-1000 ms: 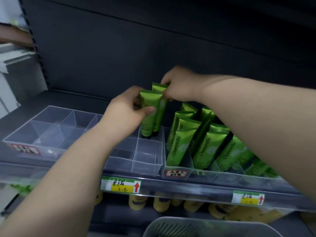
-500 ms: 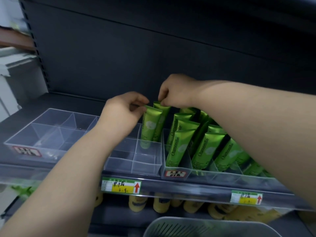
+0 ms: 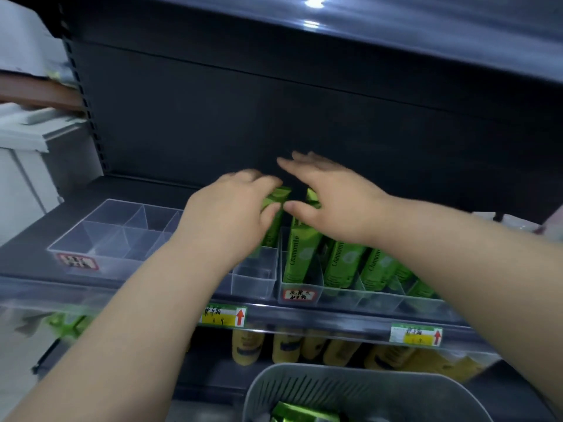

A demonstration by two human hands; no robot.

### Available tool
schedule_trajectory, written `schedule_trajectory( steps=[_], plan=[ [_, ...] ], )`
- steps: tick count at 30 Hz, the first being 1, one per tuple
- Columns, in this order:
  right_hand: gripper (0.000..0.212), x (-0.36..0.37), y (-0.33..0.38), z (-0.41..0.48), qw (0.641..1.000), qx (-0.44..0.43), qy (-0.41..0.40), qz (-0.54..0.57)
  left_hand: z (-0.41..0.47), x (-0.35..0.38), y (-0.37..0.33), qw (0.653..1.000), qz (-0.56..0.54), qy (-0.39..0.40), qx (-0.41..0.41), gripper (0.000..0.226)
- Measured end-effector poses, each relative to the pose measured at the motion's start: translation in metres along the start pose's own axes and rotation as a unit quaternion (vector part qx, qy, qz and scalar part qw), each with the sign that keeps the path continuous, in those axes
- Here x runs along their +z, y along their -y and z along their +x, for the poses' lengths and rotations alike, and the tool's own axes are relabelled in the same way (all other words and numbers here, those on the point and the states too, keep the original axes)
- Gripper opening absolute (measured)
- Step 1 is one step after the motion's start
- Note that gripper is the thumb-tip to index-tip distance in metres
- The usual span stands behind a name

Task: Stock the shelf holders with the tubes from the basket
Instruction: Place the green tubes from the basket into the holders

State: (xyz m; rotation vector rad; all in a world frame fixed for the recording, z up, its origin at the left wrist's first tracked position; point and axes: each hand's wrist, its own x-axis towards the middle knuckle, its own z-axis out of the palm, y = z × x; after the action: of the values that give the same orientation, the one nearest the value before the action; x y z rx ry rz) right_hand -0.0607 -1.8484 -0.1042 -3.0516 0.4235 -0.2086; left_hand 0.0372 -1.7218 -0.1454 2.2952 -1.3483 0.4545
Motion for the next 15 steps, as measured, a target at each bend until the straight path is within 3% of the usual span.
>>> schedule_trajectory(
  steps=[8,15],
  plan=[
    [0.067,0.007,-0.007,-0.089,1.000,-0.003,0.005,0.003,-0.055,0.016,-0.029,0.997,0.047,-0.015,0.058,0.032],
    [0.068,0.057,-0.024,-0.184,0.995,0.050,0.070,0.045,-0.129,0.038,-0.057,0.995,-0.017,0.082,0.059,0.042]
  ],
)
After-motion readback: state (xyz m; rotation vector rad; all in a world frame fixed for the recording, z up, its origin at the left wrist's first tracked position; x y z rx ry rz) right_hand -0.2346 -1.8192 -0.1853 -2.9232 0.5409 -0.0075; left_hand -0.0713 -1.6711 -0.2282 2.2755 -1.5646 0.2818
